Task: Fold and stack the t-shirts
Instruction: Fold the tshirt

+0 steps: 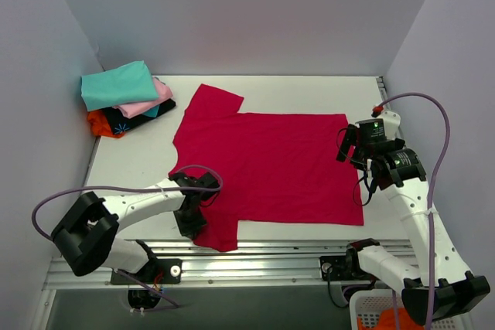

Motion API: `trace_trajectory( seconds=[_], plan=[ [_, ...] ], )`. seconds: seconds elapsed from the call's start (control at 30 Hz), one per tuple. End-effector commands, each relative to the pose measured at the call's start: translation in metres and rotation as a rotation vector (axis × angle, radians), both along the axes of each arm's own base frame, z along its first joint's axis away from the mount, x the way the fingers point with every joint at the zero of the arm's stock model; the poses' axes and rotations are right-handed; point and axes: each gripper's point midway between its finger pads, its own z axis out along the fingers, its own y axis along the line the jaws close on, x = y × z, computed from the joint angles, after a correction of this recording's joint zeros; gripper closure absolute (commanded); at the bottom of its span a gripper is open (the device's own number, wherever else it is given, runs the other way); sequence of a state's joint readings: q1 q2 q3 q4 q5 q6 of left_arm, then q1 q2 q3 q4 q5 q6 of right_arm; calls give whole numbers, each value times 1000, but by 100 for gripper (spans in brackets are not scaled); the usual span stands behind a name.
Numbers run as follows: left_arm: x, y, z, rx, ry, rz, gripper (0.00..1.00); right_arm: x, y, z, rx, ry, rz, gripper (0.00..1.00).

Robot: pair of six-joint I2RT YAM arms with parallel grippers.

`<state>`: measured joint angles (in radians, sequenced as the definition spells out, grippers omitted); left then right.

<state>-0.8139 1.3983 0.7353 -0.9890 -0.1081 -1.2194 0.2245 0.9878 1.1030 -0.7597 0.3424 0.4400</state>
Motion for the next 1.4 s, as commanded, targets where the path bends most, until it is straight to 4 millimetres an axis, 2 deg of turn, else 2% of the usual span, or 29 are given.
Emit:
trace_trajectory(
  seconds=[0.0, 0.13, 0.2, 0.27, 0.33, 0.5, 0.63, 0.7, 0.73, 0.8, 0.83, 0.87, 0.9, 0.93, 0.97, 1.0, 1.03, 1.07, 1.1, 1.13, 1.17, 1.2, 1.23, 1.27, 1.3, 1.33, 1.37],
  plan=[
    [-16, 20, 33, 60, -4, 44, 98, -2, 0, 1, -10, -8, 14, 10],
    [-32, 34, 43, 66, 13, 80, 97, -2, 0, 1, -9, -10, 16, 10],
    [-38, 33, 45, 33, 13, 90, 86, -2, 1, 2, -7, -13, 17, 10],
    [-42, 33, 49, 10, 14, 101, 54, -2, 0, 2, -6, -16, 17, 10],
    [-44, 34, 58, 6, 16, 126, 6, -2, 0, 4, -7, -20, 16, 10],
    [-52, 33, 89, -54, 9, 169, 6, -4, -2, 8, -7, -36, 9, 10],
    [-30, 26, 121, -126, -129, 173, 6, -6, -3, 9, -10, -39, -2, 10],
    [-4, 20, 135, -131, -234, 143, 6, -3, -3, 11, -11, -38, -3, 10],
    [13, 11, 138, -159, -282, 126, 6, -2, -3, 11, -14, -37, -5, 10],
    [42, 3, 135, -143, -302, 78, 6, 5, -2, 11, -20, -34, -6, 10],
    [65, -13, 135, -198, -346, 62, 6, 9, -1, 12, -18, -40, -7, 10],
    [85, -11, 121, -170, -314, 61, 6, 14, 0, 16, -16, -51, -8, 11],
    [99, -16, 118, -186, -313, 67, 6, 21, 3, 13, -14, -36, -1, 11],
    [122, -29, 105, -209, -306, 60, 5, 28, 5, 15, -11, -49, 2, 13],
    [137, -31, 103, -208, -318, 31, 2, 34, 6, 15, -10, -53, 3, 17],
    [162, -34, 112, -221, -352, 41, 3, 43, 8, 15, -10, -50, 7, 24],
    [180, -40, 114, -228, -379, 26, 11, 53, 12, 16, -3, -68, 19, 33],
    [194, -43, 98, -194, -346, 8, 13, 59, 13, 15, -2, -67, 19, 59],
    [207, -43, 96, -174, -348, -29, 15, 69, 14, 8, -7, -44, 15, 72],
    [230, -51, 93, -161, -343, -43, 20, 79, 16, 7, -1, -54, 16, 91],
    [241, -52, 92, -148, -344, -82, 26, 85, 18, 3, -2, -45, 16, 100],
    [253, -54, 89, -139, -342, -90, 33, 95, 18, -11, -7, -8, 9, 100],
    [274, -56, 103, -148, -378, -84, 56, 105, 21, -11, 8, -22, 14, 100],
    [284, -57, 86, -129, -348, -99, 63, 113, 23, -15, 9, -16, 20, 100],
    [294, -58, 84, -133, -353, -98, 67, 122, 24, -28, 7, 14, 21, 100],
    [302, -58, 83, -135, -353, -94, 70, 133, 24, -25, 17, -8, 15, 100],
    [319, -56, 80, -143, -361, -76, 72, 140, 26, -30, 21, 2, 24, 100]
  ],
)
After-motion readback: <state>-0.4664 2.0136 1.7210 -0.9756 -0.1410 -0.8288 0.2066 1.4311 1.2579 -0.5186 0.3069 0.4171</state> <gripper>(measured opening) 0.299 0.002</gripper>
